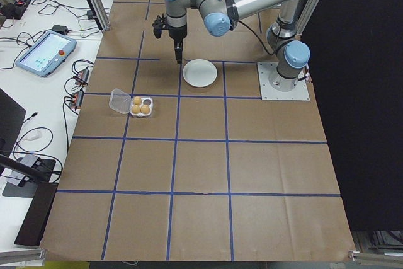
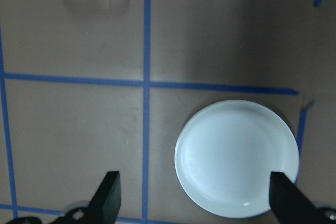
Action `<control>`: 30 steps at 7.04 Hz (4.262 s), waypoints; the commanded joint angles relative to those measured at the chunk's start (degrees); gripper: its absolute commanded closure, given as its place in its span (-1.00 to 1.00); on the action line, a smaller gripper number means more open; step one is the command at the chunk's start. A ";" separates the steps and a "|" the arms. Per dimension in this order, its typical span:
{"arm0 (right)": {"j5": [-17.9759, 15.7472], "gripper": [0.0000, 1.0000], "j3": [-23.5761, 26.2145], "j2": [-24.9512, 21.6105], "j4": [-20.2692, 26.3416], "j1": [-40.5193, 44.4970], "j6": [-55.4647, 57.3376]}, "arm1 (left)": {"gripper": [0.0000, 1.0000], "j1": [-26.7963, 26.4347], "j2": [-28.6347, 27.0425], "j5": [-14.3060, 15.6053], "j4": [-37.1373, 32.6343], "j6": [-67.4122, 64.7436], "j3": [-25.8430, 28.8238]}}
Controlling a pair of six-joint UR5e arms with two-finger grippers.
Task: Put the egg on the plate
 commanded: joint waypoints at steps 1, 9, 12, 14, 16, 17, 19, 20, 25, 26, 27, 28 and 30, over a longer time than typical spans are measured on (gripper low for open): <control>0.04 -1.00 0.00 -0.07 0.00 0.00 0.00 | -1.00 2.36 -9.72 0.26 4.67 2.43 5.63; -0.05 -1.00 0.00 -0.07 0.00 0.00 0.00 | -0.98 7.90 -31.55 -0.45 -1.57 9.90 26.48; -0.05 -1.00 0.00 -0.07 0.00 0.00 0.00 | -0.93 6.85 -34.90 -1.50 -3.32 9.47 30.71; 0.04 -1.00 0.00 -0.07 0.00 0.00 0.00 | -0.85 7.02 -34.99 -1.33 -4.12 9.29 30.98; 0.04 -1.00 0.00 -0.07 0.00 0.00 0.00 | -0.85 7.29 -34.90 -0.89 -6.91 9.47 31.06; 0.04 -1.00 0.00 -0.07 0.00 0.00 0.00 | -0.73 7.29 -34.90 -0.88 -7.20 9.47 31.07; 0.04 -1.00 0.00 0.02 0.00 0.00 0.00 | -0.70 7.38 -35.77 -0.88 -7.02 9.47 31.24; 0.04 -1.00 0.00 -0.07 0.00 0.00 0.00 | -0.70 7.38 -36.13 -0.88 -7.11 9.38 31.76; 0.04 -1.00 0.00 0.02 0.00 0.00 0.00 | 0.37 7.38 -35.78 -0.88 -8.08 9.29 31.95; 0.04 -1.00 0.00 0.02 0.00 0.00 0.00 | 0.73 7.29 -35.34 -0.88 -8.25 9.29 31.95; 0.04 -1.00 0.00 -0.07 0.00 0.00 0.00 | 0.98 7.03 -34.82 -0.80 -8.95 9.46 32.03; 0.04 -1.00 0.00 0.02 0.00 0.00 0.00 | 1.00 6.94 -33.33 -0.80 -10.35 9.64 32.64; 0.04 -1.00 0.00 0.02 0.00 0.00 0.00 | 1.00 6.50 -29.55 -1.32 -14.39 9.64 32.56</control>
